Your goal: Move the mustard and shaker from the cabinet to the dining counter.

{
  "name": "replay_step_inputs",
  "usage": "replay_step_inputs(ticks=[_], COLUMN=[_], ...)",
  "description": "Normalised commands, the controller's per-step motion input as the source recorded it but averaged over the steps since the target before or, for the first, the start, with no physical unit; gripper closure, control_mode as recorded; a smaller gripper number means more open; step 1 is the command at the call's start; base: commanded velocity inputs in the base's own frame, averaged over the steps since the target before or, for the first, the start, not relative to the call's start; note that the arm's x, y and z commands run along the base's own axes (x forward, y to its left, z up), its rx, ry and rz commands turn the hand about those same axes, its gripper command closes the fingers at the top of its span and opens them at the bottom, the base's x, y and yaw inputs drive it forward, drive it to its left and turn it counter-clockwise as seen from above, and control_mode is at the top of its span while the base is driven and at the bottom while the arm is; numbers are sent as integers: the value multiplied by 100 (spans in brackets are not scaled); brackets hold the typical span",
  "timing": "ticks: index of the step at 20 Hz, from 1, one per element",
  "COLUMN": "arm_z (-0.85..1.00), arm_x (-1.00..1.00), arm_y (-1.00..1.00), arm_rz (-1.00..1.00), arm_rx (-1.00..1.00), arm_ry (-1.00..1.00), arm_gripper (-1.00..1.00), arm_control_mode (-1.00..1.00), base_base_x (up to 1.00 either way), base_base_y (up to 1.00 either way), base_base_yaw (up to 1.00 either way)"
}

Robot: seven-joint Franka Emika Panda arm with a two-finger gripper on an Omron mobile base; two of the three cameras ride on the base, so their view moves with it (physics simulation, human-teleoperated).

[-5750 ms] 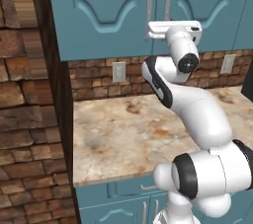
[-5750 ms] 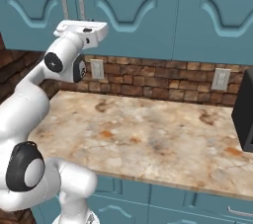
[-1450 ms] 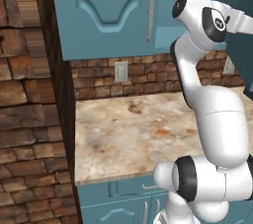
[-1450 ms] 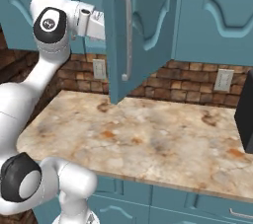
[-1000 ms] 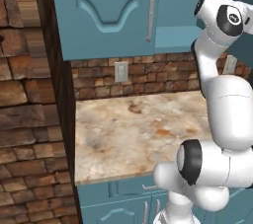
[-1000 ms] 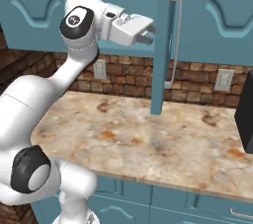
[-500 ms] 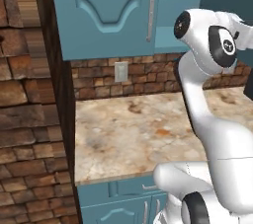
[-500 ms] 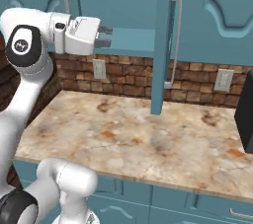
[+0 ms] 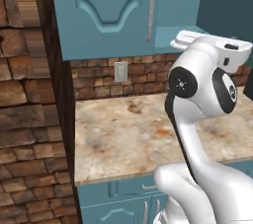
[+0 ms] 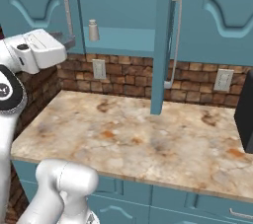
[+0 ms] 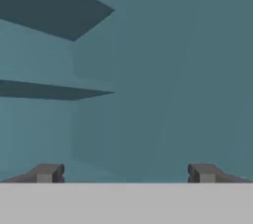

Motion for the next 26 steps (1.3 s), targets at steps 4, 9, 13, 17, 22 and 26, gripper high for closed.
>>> replay_step_inputs(ticks=[4, 9, 13, 17, 22, 26], arm_z=[0, 0, 0, 0, 0, 0], arm_x=[23, 72, 86, 85, 89, 82], arm_y=[74, 53, 46, 33, 21, 18], arm_rz=[35, 30, 25, 20, 14, 9], arm_rx=[-14, -8, -5, -3, 0, 0], arm_ry=[-22, -5, 0, 0, 0, 0], arm_gripper=[-100, -100, -100, -100, -100, -100], arm_control_mode=[-100, -100, -100, -100, -100, -100], base_base_x=[0, 0, 0, 0, 0, 0], base_base_y=[0, 0, 0, 0, 0, 0], base_base_yaw=[0, 0, 0, 0, 0, 0])
